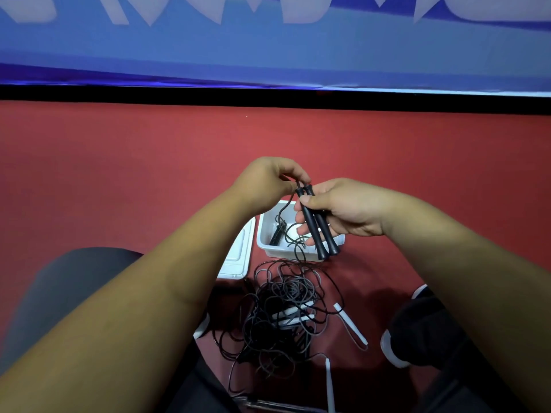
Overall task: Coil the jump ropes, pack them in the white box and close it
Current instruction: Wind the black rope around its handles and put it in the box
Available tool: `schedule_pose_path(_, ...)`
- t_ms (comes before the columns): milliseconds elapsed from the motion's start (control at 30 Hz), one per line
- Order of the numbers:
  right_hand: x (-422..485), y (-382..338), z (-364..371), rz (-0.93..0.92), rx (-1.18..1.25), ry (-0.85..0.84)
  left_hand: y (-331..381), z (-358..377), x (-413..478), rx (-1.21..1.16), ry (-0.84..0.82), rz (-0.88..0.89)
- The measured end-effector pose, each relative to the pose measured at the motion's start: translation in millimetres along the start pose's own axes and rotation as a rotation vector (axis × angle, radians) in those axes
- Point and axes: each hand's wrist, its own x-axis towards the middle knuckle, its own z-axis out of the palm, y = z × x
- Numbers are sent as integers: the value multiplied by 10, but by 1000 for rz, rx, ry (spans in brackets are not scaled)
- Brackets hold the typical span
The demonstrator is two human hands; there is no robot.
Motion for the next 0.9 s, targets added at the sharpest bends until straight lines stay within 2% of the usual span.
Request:
schedule_pose_path(200, 7, -17, -16, -17, -11, 15, 46, 24, -15, 28, 76, -27)
schedule_pose_path(300, 17, -32, -23, -63, -184, 77, 64, -3, -8, -10, 132, -51)
schedule_pose_path(467, 81, -3, -40, -166, -504, 288, 82, -59, 23, -182, 224, -134)
schedule_pose_path(567, 103, -9, -95, -242, -657, 394, 100, -93, 38, -246, 211, -181)
schedule_pose_path(667, 86, -31, -142, -260, -653, 375, 132, -171, 31, -360, 114, -226)
schedule_pose_path(767, 65, -60, -168, -272, -545, 307, 177, -305, -8, -483, -6, -245)
schedule_pose_path(900, 63, -102, -218, -299, -411, 232, 227, -433, -58, -544, -60, -246)
